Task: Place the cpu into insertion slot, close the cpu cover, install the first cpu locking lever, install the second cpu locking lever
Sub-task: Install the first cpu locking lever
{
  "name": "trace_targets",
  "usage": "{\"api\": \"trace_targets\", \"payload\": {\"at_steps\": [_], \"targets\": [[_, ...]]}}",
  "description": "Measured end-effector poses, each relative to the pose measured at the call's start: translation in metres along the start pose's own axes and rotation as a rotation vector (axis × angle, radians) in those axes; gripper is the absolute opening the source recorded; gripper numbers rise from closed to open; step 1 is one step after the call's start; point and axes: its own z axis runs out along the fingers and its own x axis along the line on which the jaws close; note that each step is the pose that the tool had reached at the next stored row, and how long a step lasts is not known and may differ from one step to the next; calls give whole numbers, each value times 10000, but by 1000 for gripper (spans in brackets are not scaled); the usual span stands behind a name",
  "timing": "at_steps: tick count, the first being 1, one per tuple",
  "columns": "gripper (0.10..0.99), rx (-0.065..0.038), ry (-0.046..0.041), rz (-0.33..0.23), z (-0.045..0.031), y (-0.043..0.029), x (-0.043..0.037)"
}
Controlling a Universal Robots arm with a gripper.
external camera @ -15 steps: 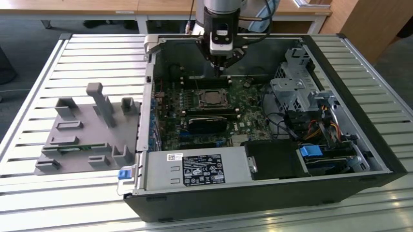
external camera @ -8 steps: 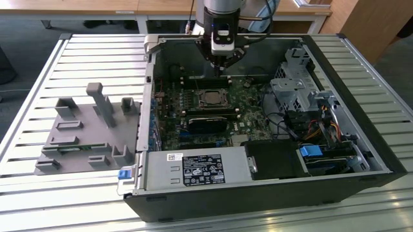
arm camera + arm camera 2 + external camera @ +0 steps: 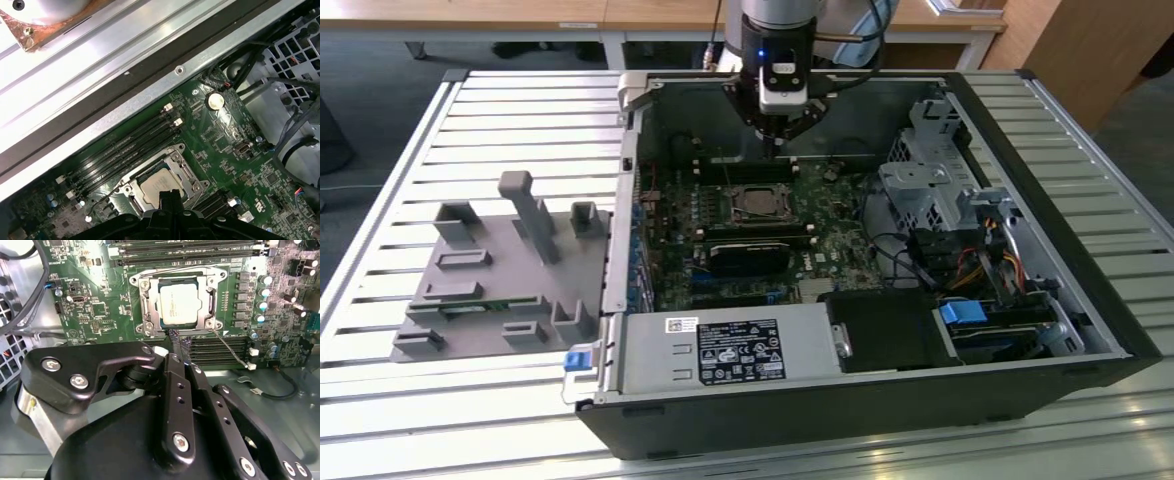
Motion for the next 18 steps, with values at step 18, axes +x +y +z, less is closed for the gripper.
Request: {"api": "trace_targets", "payload": {"at_steps": [18], "targets": [[122, -136, 59, -2759, 2, 0, 0]]}}
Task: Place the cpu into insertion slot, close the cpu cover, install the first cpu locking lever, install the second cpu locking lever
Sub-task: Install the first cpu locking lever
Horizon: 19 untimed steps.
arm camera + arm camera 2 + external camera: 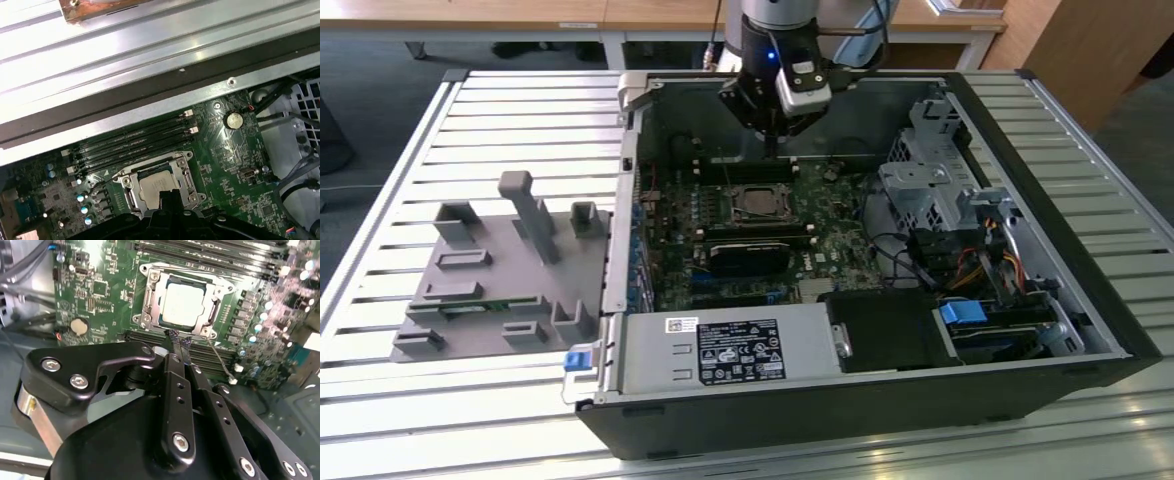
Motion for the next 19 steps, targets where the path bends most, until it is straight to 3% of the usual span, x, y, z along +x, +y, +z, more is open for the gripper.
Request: {"api": "trace_targets", "payload": {"at_steps": [19], "targets": [[122, -155, 68, -3165, 7, 0, 0]]}}
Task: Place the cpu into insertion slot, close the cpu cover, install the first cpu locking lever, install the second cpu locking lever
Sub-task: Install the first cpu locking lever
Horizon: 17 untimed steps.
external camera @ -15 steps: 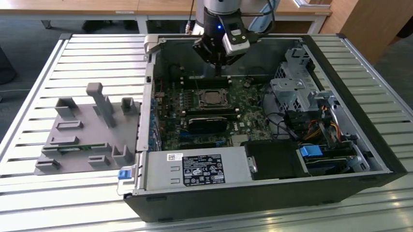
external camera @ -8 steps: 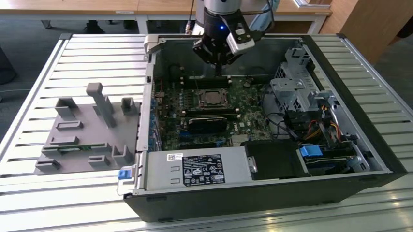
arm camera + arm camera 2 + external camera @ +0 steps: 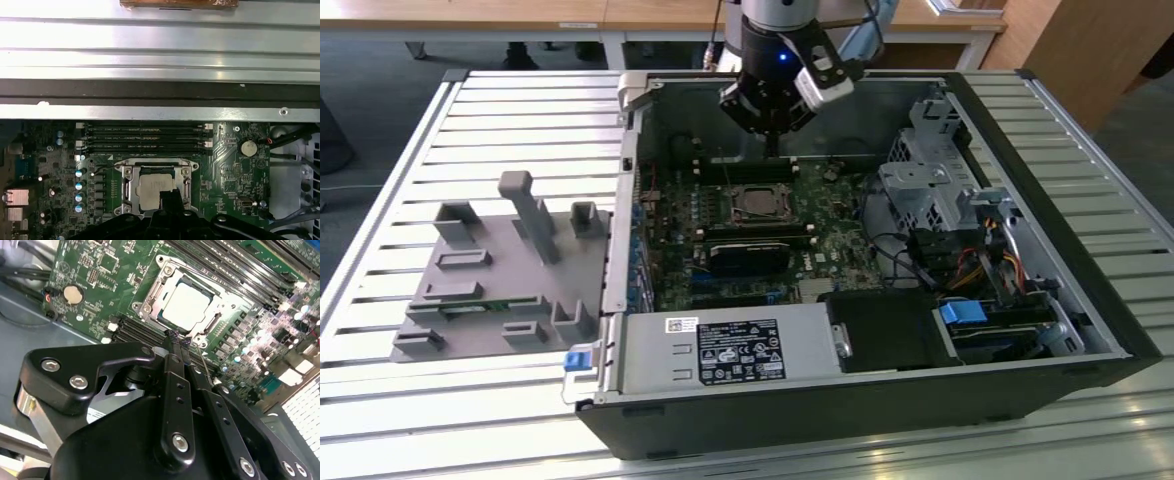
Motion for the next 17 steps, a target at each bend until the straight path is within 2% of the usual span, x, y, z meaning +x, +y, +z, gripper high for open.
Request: {"api": "trace_targets", "payload": {"at_steps": [9, 17], "targets": [[122, -10, 3, -181, -1, -4, 39], [122, -9, 4, -181, -7, -6, 214]]}}
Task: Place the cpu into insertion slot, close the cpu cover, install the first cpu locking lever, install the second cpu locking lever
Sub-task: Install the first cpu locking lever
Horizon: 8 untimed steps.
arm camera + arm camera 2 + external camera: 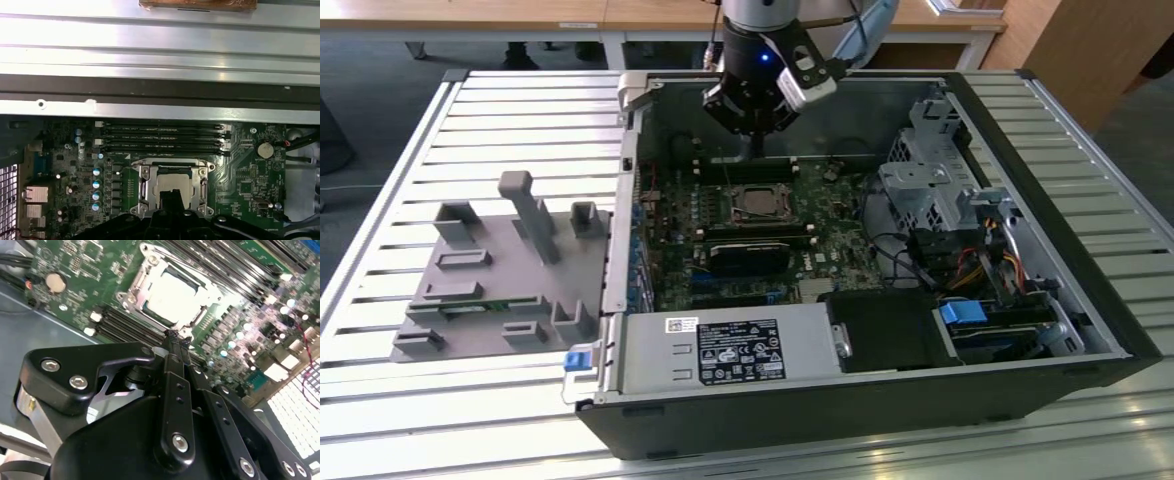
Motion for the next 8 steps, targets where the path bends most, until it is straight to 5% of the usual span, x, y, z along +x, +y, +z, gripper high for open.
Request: {"api": "trace_targets", "payload": {"at_steps": [8], "targets": [[122, 9, -4, 182, 55, -1, 136]]}}
